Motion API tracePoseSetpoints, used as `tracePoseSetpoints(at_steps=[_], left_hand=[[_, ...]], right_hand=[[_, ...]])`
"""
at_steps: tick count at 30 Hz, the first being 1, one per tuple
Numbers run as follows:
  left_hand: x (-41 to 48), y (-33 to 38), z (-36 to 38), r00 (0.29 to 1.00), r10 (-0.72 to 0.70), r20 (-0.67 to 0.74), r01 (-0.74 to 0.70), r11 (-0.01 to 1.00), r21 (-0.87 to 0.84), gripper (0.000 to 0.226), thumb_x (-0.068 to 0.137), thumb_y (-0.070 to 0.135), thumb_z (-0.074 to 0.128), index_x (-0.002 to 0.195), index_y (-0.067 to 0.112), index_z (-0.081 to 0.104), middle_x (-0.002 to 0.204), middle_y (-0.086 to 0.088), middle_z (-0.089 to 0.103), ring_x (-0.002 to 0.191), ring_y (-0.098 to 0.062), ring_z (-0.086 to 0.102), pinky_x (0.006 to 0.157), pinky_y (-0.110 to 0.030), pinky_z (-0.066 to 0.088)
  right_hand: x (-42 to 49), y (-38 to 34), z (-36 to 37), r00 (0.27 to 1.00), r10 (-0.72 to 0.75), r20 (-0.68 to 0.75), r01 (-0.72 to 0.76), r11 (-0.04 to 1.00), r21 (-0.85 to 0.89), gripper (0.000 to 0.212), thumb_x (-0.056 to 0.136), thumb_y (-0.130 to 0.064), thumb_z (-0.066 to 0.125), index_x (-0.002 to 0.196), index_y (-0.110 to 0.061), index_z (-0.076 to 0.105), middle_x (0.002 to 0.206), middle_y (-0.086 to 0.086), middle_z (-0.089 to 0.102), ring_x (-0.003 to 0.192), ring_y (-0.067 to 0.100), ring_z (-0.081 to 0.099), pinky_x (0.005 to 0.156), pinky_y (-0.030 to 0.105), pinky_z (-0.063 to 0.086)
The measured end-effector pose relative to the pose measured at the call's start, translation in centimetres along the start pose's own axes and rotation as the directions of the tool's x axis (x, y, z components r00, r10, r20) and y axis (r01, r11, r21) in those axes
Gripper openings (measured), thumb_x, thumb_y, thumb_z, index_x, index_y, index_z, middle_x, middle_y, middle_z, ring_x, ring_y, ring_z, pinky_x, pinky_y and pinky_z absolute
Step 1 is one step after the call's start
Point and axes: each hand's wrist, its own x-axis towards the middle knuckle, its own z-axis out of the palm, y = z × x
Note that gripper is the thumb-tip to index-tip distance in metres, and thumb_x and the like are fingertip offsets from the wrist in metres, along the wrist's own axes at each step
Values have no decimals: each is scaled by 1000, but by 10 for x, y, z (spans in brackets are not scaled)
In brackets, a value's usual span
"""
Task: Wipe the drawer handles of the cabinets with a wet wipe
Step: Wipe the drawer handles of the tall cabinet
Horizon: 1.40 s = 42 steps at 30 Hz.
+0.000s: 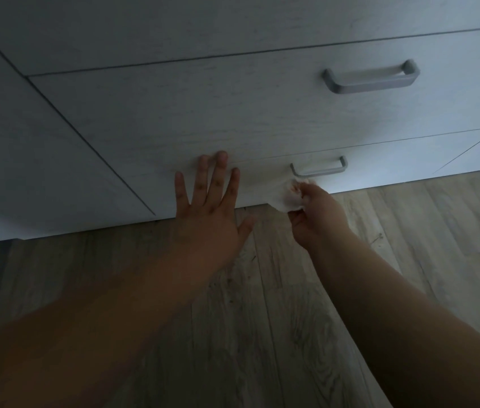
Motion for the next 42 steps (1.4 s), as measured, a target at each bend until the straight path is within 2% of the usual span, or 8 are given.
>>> tracePoseSetpoints(at_steps=[2, 4, 9, 13, 21, 25, 29, 42], left_hand=[[-1, -2, -3, 1000, 2, 4, -2, 1000, 18, 89, 99, 73, 22, 168, 19, 3, 168, -7, -34, 156, -31, -29, 124, -65, -8], [-2, -5, -4, 1000, 7, 10, -7, 1000, 29, 89, 99, 73, 21, 167, 20, -1, 166, -5, -37, 155, -29, -31, 124, -64, -11], [-3, -7, -6, 1000, 10, 29, -12, 998, 55, 94, 98, 66, 37, 167, 18, -6, 165, -5, -40, 154, -27, -33, 124, -63, -13], [-2, -7, -13, 997, 4, 80, -12, 996, 93, 94, 99, 65, 37, 166, 17, -9, 161, -6, -45, 152, -27, -38, 122, -62, -18], [-20, -1, -9, 958, 249, 140, -262, 962, 80, 85, 101, 48, 43, 167, 9, 4, 172, -14, -18, 159, -32, -17, 126, -58, -9], [-9, 4, -15, 930, 160, 330, -121, 984, -133, 80, 105, 51, 40, 167, 18, 1, 174, -7, 1, 160, -27, 3, 129, -47, 4], [10, -11, -20, 948, 152, 278, -99, 975, -197, 77, 103, 50, 45, 166, 20, 14, 172, -5, 17, 156, -25, 19, 127, -41, 18], [29, -22, -28, 977, 99, 187, -56, 973, -222, 68, 100, 50, 51, 157, 17, 36, 158, -3, 42, 144, -26, 34, 117, -40, 29]], right_hand=[[-18, -2, -7, 991, -135, 6, 125, 897, -423, 12, 98, -18, 62, 98, -13, 73, 91, 1, 75, 86, 19, 73, 76, 35, 60], [-40, -3, -12, 948, -285, 142, 294, 616, -731, 16, 99, -29, 64, 93, -22, 77, 83, -4, 77, 82, 14, 74, 75, 31, 59], [-37, -29, -17, 695, -630, 347, 530, 121, -839, 25, 102, -30, 58, 94, -14, 75, 78, -8, 72, 66, 5, 64, 65, 26, 52], [-31, -24, -7, 712, -614, 339, 518, 135, -845, 26, 103, -26, 56, 108, -12, 77, 93, 3, 78, 86, 19, 72, 85, 36, 60], [-33, -14, -7, 680, -558, 476, 581, 14, -814, 26, 102, -31, 59, 92, -14, 76, 76, 1, 73, 66, 16, 66, 66, 32, 57], [-26, -13, -4, 674, -590, 445, 563, 20, -826, 25, 101, -28, 62, 83, -13, 72, 59, -6, 60, 54, 10, 55, 57, 29, 47], [-32, -7, 6, 690, -584, 428, 547, 34, -836, 28, 105, -30, 56, 118, -15, 76, 89, 1, 77, 80, 15, 69, 79, 29, 57], [-27, -28, 11, 673, -501, 544, 449, -308, -839, 21, 103, -23, 51, 87, -17, 63, 62, -5, 51, 62, 24, 58, 58, 30, 40]])
